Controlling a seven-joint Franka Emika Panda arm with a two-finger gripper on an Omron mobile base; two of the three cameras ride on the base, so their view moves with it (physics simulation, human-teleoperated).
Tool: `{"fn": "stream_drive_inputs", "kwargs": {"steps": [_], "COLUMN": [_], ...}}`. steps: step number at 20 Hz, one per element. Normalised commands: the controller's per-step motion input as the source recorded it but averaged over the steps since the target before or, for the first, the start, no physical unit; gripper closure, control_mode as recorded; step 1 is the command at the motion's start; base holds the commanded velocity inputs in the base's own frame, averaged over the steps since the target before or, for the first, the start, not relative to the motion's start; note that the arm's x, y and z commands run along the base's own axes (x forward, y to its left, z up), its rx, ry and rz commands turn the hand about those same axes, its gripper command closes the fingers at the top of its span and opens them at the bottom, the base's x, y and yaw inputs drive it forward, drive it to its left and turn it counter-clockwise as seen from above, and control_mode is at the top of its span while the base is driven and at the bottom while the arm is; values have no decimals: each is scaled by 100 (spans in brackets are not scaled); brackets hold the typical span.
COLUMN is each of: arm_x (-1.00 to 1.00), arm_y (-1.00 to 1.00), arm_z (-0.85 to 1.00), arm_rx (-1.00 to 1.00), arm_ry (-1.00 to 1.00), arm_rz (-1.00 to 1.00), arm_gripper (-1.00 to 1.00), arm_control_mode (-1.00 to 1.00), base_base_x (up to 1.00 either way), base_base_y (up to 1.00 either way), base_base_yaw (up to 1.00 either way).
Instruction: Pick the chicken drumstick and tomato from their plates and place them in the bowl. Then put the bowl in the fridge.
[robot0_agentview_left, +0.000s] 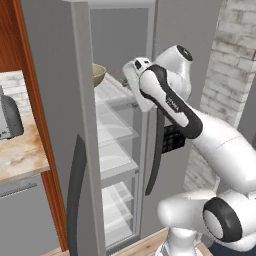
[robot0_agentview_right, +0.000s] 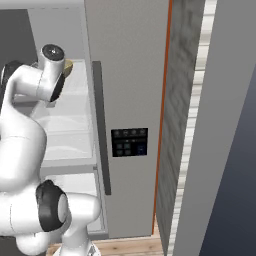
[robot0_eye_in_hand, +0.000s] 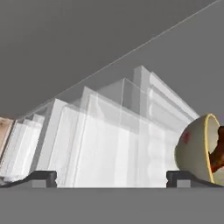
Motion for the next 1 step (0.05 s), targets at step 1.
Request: {"fn": "stream_drive_inputs", "kwargs": {"steps": [1], "arm_x": [-77], "arm_y": [-29], "arm_z": [22], "arm_rx": [2], "arm_ry": [0], "arm_rz": [0], "arm_gripper": [-100], "arm_control_mode": [-100], "base_base_x": [0], "base_base_y": [0], "base_base_yaw": [0]}}
